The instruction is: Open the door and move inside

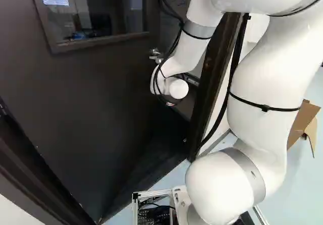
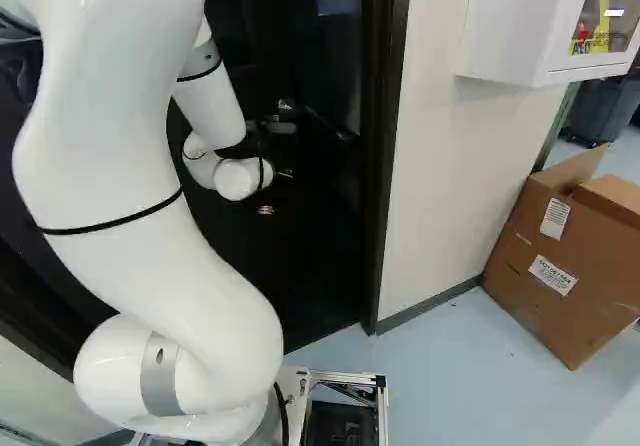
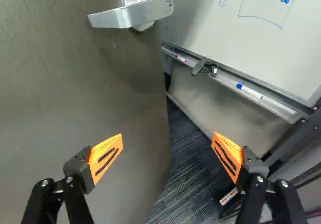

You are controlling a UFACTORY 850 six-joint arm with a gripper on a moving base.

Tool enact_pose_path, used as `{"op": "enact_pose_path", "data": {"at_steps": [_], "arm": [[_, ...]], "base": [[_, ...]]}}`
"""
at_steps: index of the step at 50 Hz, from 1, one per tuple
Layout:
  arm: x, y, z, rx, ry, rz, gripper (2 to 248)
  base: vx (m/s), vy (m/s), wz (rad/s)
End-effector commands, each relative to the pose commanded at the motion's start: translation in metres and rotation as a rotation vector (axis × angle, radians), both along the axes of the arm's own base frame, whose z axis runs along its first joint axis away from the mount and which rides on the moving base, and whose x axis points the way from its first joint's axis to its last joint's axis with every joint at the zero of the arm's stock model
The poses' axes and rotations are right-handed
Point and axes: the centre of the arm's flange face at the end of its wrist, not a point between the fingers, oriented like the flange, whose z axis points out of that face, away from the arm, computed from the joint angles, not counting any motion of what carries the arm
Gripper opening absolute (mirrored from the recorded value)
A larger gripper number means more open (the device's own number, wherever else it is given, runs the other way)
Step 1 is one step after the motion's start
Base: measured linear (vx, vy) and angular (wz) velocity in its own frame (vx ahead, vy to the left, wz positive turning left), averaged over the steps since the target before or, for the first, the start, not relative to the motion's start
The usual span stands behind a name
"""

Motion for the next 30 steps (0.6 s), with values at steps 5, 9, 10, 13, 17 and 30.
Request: {"op": "enact_pose_path", "data": {"at_steps": [5,9,10,13,17,30], "arm": [[0.002,0.006,0.000,0.005,0.000,0.002,247],[0.003,0.011,0.000,0.010,0.001,0.001,247],[0.003,0.012,0.000,0.012,0.001,0.001,247],[0.004,0.015,-0.001,0.016,0.001,-0.001,247],[0.005,0.020,-0.001,0.021,0.002,-0.003,247],[0.007,0.036,-0.001,0.040,0.005,-0.009,247]], "base": [[0.000,0.000,0.000],[0.000,0.000,0.000],[0.000,0.000,0.000],[0.000,0.000,0.000],[0.000,0.000,0.000],[0.000,0.000,0.000]]}}
